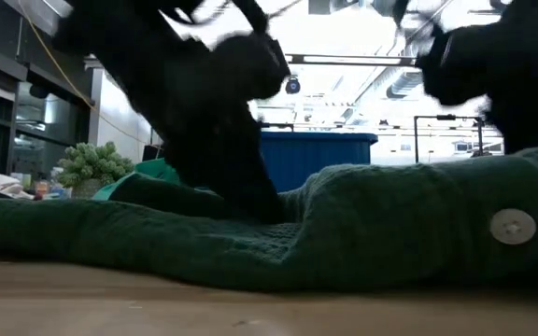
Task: Fold laundry
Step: Fold the green polo shirt from the blue laundry bin
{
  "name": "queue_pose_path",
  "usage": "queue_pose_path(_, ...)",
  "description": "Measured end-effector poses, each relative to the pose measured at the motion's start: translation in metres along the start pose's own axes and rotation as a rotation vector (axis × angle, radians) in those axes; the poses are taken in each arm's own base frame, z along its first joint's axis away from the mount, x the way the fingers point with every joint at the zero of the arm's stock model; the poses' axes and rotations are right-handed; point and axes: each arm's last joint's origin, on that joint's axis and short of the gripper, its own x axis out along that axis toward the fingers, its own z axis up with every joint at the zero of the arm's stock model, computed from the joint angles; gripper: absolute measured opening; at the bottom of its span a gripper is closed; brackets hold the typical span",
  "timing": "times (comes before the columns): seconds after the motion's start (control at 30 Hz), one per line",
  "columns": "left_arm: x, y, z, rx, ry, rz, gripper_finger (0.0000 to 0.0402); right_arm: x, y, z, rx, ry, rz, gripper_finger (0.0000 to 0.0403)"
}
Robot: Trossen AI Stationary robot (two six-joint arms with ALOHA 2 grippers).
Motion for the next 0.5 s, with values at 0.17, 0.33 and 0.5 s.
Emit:
queue_pose_path(0.17, 0.015, 0.031, 0.014, 0.062, 0.006, 0.067, 0.0000, 0.020, -0.012, 0.028, 0.068, -0.069, -0.155, 0.0000)
queue_pose_path(0.33, 0.023, 0.063, 0.029, 0.073, 0.005, 0.138, 0.0000, 0.026, -0.031, 0.065, 0.111, -0.179, -0.316, 0.0000)
queue_pose_path(0.5, 0.018, 0.082, 0.038, 0.003, 0.043, 0.154, 0.0000, 0.020, -0.047, 0.089, 0.116, -0.167, -0.403, 0.0000)
